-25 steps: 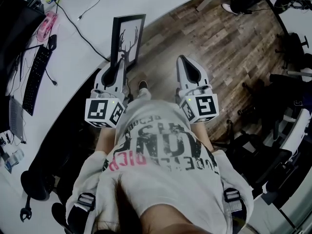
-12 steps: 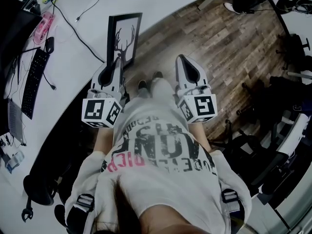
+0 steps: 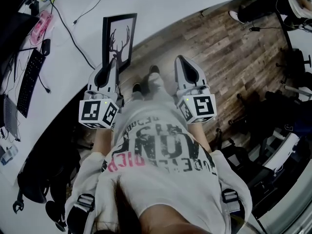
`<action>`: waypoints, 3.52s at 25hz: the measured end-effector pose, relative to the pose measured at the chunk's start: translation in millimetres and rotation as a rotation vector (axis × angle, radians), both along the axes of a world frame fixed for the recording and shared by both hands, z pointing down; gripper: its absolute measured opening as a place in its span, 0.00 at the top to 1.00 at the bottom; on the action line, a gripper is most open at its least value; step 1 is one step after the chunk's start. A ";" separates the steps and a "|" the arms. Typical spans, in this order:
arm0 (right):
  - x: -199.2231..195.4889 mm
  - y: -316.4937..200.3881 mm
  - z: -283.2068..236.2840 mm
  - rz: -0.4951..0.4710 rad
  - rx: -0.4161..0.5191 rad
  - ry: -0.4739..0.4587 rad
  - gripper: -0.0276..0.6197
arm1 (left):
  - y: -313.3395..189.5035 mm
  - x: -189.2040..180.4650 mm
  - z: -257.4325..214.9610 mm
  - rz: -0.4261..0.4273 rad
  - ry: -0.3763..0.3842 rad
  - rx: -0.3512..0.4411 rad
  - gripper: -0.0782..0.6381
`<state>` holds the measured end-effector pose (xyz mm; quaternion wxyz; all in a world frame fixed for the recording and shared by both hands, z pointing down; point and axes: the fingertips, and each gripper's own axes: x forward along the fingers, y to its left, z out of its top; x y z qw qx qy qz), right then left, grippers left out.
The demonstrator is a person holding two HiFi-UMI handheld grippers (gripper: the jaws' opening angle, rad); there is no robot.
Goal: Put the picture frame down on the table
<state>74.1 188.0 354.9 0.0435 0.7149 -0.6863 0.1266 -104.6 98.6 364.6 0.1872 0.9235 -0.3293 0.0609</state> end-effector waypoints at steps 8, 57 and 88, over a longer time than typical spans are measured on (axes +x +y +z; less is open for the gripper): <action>50.8 -50.0 -7.0 -0.104 0.006 0.016 0.95 | -37.8 29.8 -10.7 -0.146 0.030 0.026 0.88; 35.0 -233.4 0.5 -0.269 -0.038 -0.005 0.95 | -171.4 -1.2 -5.0 -0.323 0.044 -0.038 0.88; 46.9 -290.5 4.0 -0.449 -0.054 -0.025 0.95 | -166.8 1.6 12.2 -0.571 0.058 -0.148 0.88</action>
